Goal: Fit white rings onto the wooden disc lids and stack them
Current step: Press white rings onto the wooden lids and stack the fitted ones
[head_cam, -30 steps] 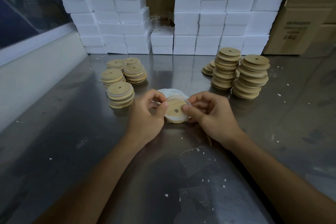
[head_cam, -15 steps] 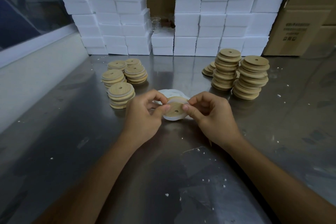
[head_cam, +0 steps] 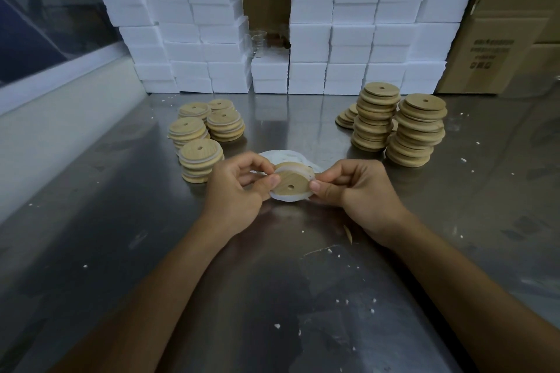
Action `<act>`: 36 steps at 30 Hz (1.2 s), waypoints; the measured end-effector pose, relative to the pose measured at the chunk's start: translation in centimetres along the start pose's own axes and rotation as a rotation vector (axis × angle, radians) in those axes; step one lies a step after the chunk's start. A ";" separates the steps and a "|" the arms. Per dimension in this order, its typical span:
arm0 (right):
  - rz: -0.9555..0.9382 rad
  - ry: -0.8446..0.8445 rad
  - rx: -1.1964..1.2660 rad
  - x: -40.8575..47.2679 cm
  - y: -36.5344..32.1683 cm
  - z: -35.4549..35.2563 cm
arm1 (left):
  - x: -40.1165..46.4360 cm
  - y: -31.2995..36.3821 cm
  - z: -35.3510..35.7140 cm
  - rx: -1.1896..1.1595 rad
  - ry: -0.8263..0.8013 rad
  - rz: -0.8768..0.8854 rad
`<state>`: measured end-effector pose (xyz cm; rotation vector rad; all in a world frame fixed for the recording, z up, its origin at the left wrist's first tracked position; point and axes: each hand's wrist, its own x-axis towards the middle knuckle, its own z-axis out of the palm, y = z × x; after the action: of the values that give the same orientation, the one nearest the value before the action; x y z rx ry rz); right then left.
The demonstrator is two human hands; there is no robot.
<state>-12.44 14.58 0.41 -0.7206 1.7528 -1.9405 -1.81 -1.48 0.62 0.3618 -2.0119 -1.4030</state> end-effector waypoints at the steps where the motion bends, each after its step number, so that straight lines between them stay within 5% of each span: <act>1: -0.016 -0.004 -0.016 0.0 0.0 0.0 | 0.0 0.0 0.0 -0.016 0.002 -0.011; 13: -0.081 -0.025 -0.167 0.0 0.1 0.0 | -0.2 -0.2 0.1 -0.175 0.018 -0.165; 22: -0.310 0.070 -0.448 -0.6 0.1 0.4 | -0.3 0.1 0.4 0.143 0.043 0.131; 36: -0.423 0.036 -0.600 -0.5 0.4 0.4 | -0.4 0.2 0.5 0.246 -0.001 0.259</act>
<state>-11.76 14.54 -0.04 -1.3574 2.3891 -1.6543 -1.80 -0.77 0.50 0.1960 -2.1503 -1.0026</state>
